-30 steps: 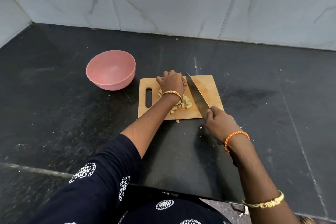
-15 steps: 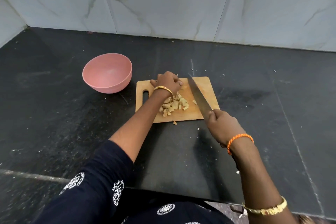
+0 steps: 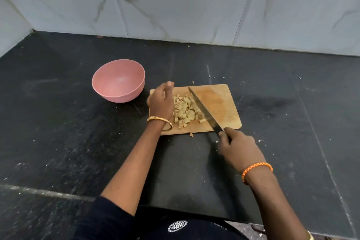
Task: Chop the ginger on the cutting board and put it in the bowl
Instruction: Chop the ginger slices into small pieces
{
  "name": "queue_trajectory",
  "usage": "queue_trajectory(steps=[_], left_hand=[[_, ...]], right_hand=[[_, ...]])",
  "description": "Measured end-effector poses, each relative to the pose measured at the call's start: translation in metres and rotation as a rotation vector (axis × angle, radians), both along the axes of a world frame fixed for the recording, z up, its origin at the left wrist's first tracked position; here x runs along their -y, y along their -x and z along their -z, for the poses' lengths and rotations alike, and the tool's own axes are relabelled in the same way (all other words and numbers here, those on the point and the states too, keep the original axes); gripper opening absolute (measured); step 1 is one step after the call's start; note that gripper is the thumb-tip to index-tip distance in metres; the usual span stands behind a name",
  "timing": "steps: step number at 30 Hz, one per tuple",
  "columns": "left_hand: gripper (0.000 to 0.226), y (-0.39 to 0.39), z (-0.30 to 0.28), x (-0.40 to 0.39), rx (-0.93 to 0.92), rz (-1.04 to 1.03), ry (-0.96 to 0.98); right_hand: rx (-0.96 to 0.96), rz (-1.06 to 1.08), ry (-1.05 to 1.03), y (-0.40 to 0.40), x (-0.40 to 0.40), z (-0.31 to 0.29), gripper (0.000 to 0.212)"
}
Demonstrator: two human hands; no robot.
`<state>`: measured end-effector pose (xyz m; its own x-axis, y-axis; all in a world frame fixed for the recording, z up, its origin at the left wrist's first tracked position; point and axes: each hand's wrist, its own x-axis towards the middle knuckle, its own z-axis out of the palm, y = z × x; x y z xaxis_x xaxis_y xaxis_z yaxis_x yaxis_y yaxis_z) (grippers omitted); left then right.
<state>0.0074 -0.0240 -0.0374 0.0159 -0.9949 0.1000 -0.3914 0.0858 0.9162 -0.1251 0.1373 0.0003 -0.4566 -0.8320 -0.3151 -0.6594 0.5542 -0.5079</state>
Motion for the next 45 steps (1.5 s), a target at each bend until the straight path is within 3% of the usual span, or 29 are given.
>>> queue_trajectory(steps=[4,9,12,16,19,21,25,27,36,45], left_hand=[[0.057,-0.01,0.004,-0.013,-0.304,-0.056,-0.152],[0.065,-0.016,0.014,-0.018,-0.257,0.07,-0.188],[0.066,-0.02,0.015,-0.023,0.017,0.208,-0.056],[0.111,-0.026,0.025,-0.035,0.6,0.354,0.106],[0.123,-0.022,0.027,-0.044,0.762,0.407,0.151],[0.105,-0.021,0.026,-0.049,0.717,0.441,0.282],[0.029,-0.025,0.027,-0.055,0.609,0.528,0.466],[0.016,-0.028,0.028,-0.052,0.638,0.596,0.459],[0.008,-0.024,0.01,-0.032,0.833,0.869,0.722],[0.004,-0.031,0.019,-0.038,0.888,0.851,0.808]], right_hand=[[-0.014,0.08,0.025,0.012,-0.003,-0.003,0.027],[0.017,0.04,0.023,-0.007,-0.007,-0.002,0.028],[0.037,0.045,0.08,-0.016,-0.009,-0.001,0.033],[0.02,0.083,0.091,-0.009,-0.014,-0.001,0.034],[0.026,0.136,0.135,-0.008,-0.019,0.001,0.034],[0.057,0.177,0.175,-0.008,-0.02,0.003,0.034],[0.112,0.196,0.199,-0.006,-0.018,0.005,0.032],[0.139,0.194,0.213,-0.006,-0.016,0.005,0.031],[0.216,0.164,0.241,-0.004,-0.014,0.006,0.032],[0.223,0.184,0.255,0.0,-0.018,0.011,0.029]])
